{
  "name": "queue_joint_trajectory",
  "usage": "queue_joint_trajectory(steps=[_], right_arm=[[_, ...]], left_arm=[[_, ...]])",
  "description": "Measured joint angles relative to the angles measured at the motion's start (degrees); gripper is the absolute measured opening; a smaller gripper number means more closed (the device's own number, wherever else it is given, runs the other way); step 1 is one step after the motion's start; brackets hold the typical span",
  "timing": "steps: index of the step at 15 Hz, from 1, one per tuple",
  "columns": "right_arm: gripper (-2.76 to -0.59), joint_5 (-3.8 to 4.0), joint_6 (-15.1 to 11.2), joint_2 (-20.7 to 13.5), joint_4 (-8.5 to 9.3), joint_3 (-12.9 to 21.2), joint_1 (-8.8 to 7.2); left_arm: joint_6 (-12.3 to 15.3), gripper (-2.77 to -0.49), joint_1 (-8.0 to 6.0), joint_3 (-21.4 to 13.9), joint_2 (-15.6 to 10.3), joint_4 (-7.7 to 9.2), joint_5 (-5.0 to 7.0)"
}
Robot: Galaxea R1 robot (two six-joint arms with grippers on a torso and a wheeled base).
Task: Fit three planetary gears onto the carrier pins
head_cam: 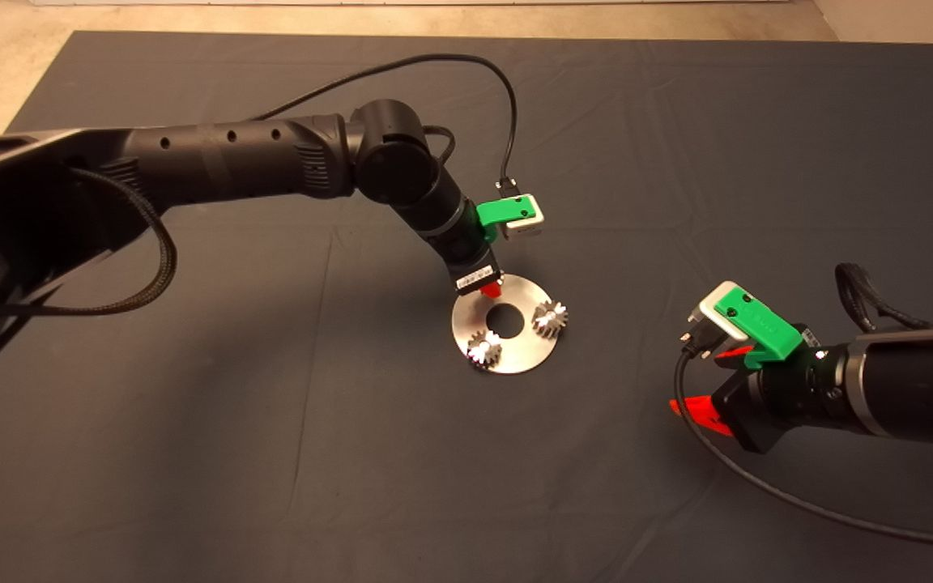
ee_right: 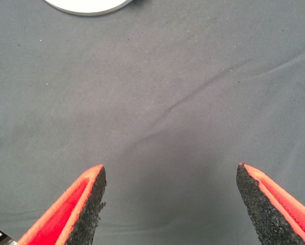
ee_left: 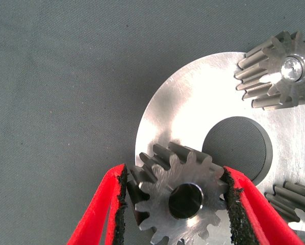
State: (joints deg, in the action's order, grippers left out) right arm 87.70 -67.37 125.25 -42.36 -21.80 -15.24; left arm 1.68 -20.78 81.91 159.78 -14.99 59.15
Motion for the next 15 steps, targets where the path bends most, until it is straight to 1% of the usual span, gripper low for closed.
queue_joint_trajectory(steps=[3, 5, 6, 11, 13, 15], right_arm=[[-1.47, 0.04, 0.0, 0.0, 0.00, 0.0, -0.02], [-1.47, 0.04, 0.0, 0.0, 0.00, 0.0, 0.00], [-1.47, 0.02, 0.0, 0.0, 0.00, 0.0, 0.00], [-1.47, 0.00, 0.0, 0.0, 0.00, 0.0, 0.00], [-1.47, 0.00, 0.0, 0.0, 0.00, 0.0, 0.00], [-1.47, 0.00, 0.0, 0.0, 0.00, 0.0, 0.00]], left_arm=[[-1.0, -2.18, 0.10, 1.1, 0.6, 0.45, 0.28], [-2.7, -2.18, -0.05, 2.1, 0.9, 1.49, 0.46], [-3.1, -2.18, -0.05, 2.5, 1.0, 1.74, 0.46], [-3.2, -2.18, -0.05, 2.8, 1.0, 2.08, 0.35], [-3.2, -2.18, -0.02, 2.9, 0.8, 2.35, 0.00], [-3.3, -2.07, 0.01, 2.9, 0.5, 2.20, -0.06]])
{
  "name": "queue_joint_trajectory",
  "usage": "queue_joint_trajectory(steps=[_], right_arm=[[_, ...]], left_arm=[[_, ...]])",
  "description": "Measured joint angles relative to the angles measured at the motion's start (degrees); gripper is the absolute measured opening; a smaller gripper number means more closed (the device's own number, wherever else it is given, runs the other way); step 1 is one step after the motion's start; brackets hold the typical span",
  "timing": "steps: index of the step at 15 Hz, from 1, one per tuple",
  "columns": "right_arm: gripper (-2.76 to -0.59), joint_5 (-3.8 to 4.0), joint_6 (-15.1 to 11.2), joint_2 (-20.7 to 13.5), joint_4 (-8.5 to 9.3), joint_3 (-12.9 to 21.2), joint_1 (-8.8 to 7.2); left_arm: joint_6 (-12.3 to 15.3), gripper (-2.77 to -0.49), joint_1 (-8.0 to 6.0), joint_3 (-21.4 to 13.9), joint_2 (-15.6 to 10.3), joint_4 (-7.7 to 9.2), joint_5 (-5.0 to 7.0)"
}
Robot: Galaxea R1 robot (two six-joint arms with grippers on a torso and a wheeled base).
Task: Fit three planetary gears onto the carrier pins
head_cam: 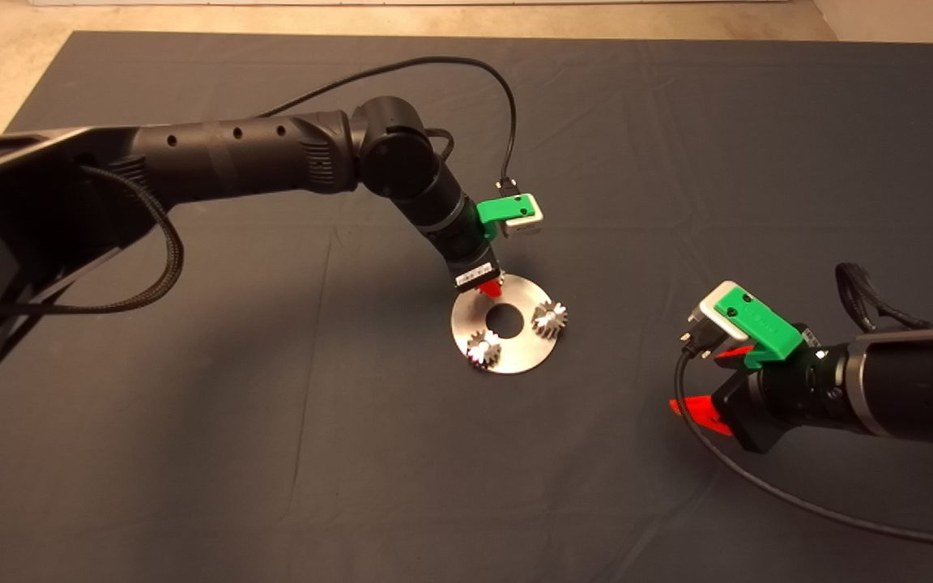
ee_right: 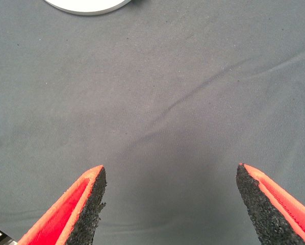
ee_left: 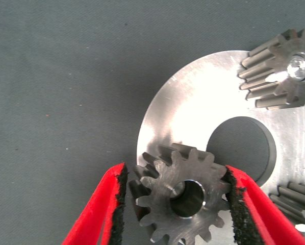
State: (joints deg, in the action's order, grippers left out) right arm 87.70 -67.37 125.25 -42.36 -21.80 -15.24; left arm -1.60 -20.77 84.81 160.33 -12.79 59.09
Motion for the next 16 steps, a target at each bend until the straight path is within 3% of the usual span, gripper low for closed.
queue_joint_trajectory(steps=[4, 5, 10, 11, 13, 15, 16], right_arm=[[-1.47, 0.00, 0.0, 0.0, 0.00, 0.0, -0.02], [-1.47, 0.00, 0.0, 0.0, 0.00, 0.0, 0.00], [-1.47, 0.01, 0.0, 0.0, 0.00, 0.0, 0.00], [-1.47, 0.00, 0.0, 0.0, 0.00, 0.0, 0.00], [-1.47, 0.00, 0.0, 0.0, 0.00, 0.0, 0.00], [-1.47, 0.01, 0.0, 0.0, 0.00, 0.0, -0.02], [-1.47, 0.00, 0.0, 0.0, 0.00, 0.0, 0.00]], left_arm=[[0.0, -2.04, 0.62, 0.4, -0.2, -0.26, 0.12], [0.0, -1.93, 0.60, 0.5, -0.2, -0.32, 0.12], [0.0, -1.76, 0.27, 0.5, -0.9, -0.26, 0.52], [0.0, -1.69, -0.43, 0.5, -1.4, 0.31, 1.24], [0.0, -1.58, -3.40, 0.5, -2.3, 1.50, 1.94], [0.0, -1.47, -5.82, 0.6, -3.2, 2.05, 4.49], [0.0, -1.47, -5.88, 0.6, -3.6, 2.13, 6.61]])
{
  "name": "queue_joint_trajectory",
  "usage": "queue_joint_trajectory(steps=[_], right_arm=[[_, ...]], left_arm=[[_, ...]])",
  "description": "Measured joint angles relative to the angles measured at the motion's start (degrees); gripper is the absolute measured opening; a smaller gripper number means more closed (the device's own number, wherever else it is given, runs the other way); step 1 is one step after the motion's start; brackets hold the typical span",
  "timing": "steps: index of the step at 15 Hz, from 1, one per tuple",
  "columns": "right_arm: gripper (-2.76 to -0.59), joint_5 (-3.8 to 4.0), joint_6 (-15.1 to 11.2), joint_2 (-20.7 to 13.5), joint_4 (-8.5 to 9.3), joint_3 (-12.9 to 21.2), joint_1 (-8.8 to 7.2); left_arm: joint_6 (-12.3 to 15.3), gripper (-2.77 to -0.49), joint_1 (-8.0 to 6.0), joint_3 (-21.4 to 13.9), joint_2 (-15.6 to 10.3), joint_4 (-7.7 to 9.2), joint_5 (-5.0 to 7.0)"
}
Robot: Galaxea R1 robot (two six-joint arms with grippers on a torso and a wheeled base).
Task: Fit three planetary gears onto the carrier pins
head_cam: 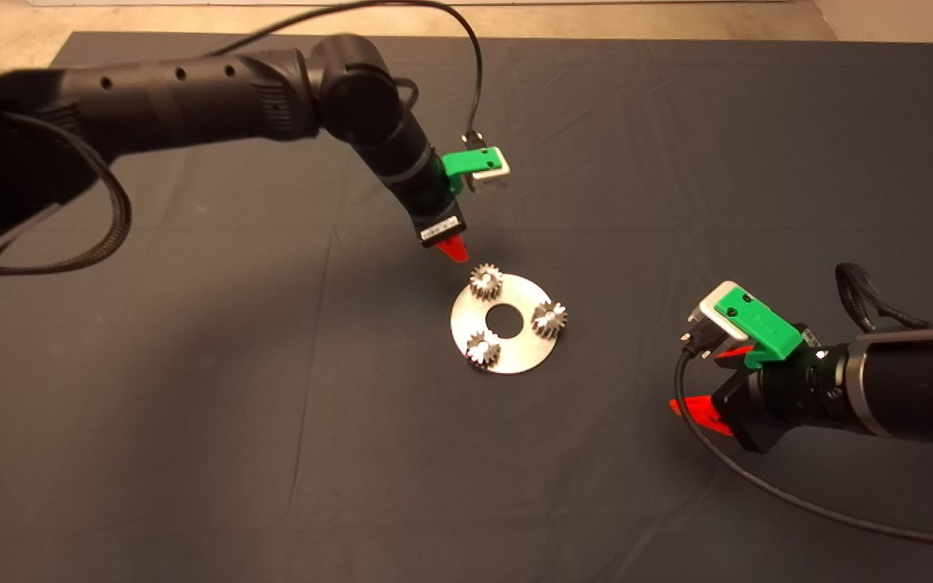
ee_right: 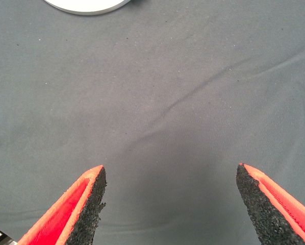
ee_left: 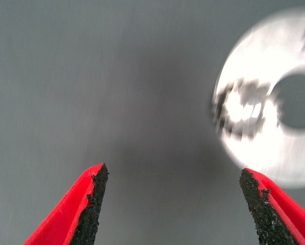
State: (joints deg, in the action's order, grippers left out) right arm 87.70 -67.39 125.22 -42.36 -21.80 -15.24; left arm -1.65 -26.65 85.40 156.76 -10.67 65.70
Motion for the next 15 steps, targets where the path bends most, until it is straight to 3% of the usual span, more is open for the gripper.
queue_joint_trajectory(steps=[1, 2, 4, 7, 9, 12, 13, 15], right_arm=[[-1.47, 0.00, 0.0, 0.0, 0.00, 0.0, 0.00], [-1.47, 0.00, 0.0, 0.0, 0.00, 0.0, -0.02], [-1.47, 0.01, 0.0, 0.0, 0.00, 0.0, 0.00], [-1.47, 0.00, 0.0, -0.4, -0.02, 0.0, 0.00], [-1.47, 0.02, 0.0, -0.5, -0.05, 0.0, 0.00], [-1.47, 0.22, 0.0, 0.5, -0.07, 0.0, -0.05], [-1.47, 0.28, 0.0, 2.1, -0.06, 0.0, -0.30], [-1.47, 0.07, 0.0, 6.4, -0.16, 0.0, -1.79]], left_arm=[[0.0, -1.47, 0.27, 0.0, -0.6, 0.20, 2.26], [0.0, -1.47, 0.27, -0.1, -1.3, 0.58, 3.63], [0.0, -1.47, -0.22, -1.2, -3.3, 2.17, 5.64], [2.2, -1.47, -1.54, -7.7, -7.3, 3.70, 8.43], [6.4, -1.47, -3.99, -13.3, -10.2, 3.93, 10.32], [15.1, -1.38, -9.34, -22.9, -13.5, 4.02, 14.72], [18.7, -1.34, -9.97, -26.6, -13.9, 4.02, 15.82], [26.4, -1.34, -10.06, -34.4, -13.8, 4.13, 16.35]])
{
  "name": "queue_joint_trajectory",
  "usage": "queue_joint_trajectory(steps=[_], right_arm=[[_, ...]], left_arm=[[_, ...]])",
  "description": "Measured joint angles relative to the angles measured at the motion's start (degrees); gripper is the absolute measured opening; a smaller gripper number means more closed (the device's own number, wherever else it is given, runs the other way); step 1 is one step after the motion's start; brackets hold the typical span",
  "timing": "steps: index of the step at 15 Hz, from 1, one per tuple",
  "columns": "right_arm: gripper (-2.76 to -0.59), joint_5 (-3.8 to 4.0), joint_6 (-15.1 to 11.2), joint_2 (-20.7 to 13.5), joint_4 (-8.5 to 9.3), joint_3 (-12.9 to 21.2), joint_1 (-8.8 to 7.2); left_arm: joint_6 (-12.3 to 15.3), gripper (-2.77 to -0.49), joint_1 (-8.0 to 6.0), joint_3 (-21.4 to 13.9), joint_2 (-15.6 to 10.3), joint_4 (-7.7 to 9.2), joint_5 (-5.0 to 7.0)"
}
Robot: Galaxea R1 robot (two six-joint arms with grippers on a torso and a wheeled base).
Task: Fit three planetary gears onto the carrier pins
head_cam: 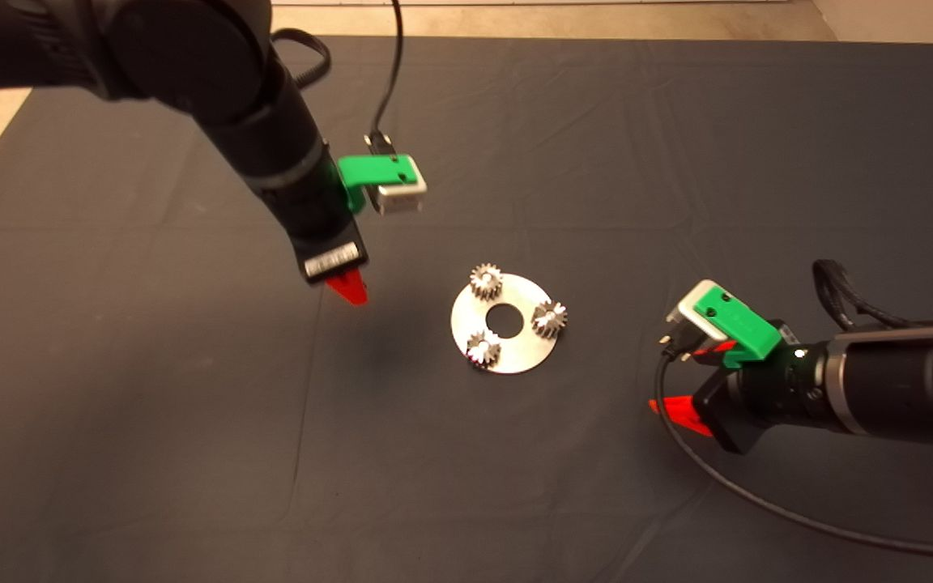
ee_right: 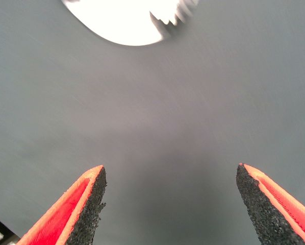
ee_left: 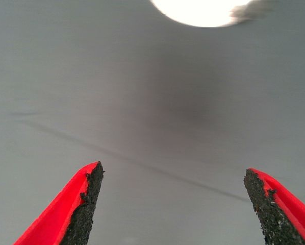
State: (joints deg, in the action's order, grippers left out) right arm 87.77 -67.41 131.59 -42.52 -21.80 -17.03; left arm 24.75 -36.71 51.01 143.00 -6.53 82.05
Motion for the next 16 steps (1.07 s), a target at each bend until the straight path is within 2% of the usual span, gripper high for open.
queue_joint_trajectory(steps=[2, 3, 5, 6, 7, 9, 11, 14, 16], right_arm=[[-1.47, -0.32, -0.4, 3.1, -0.17, 0.0, -0.69], [-1.47, -0.18, -0.7, 3.7, -0.33, 0.0, -0.79], [-1.47, -0.11, -1.5, 5.1, -0.48, 0.0, -1.58], [-1.47, -0.03, -1.7, 6.0, -0.50, 0.0, -2.71], [-1.47, -0.07, -2.1, 7.0, -0.56, 0.0, -4.33], [-1.47, -0.03, -2.6, 8.6, -0.80, 0.0, -6.39], [-1.47, -0.03, -3.2, 10.8, -0.94, 0.0, -6.50], [-1.47, -0.12, -5.5, 14.0, -2.06, 0.0, -6.97], [-1.47, -0.12, -6.8, 14.8, -2.68, 0.0, -7.14]], left_arm=[[8.2, -1.34, -0.22, -6.7, -0.9, -0.61, 0.64], [12.5, -1.34, -0.63, -10.4, -1.8, -1.68, 1.28], [21.6, -1.34, -1.57, -18.8, -2.9, -5.88, 3.60], [25.2, -1.34, -1.93, -22.4, -3.2, -7.57, 4.84], [28.5, -1.34, -2.32, -25.3, -3.4, -9.28, 4.96], [34.2, -1.34, -3.64, -29.3, -3.9, -10.68, 5.01], [38.1, -1.34, -4.17, -30.6, -4.2, -11.65, 5.16], [41.4, -1.34, -4.19, -31.4, -4.3, -12.29, 5.18], [43.5, -1.34, -4.25, -31.6, -4.7, -12.79, 5.23]])
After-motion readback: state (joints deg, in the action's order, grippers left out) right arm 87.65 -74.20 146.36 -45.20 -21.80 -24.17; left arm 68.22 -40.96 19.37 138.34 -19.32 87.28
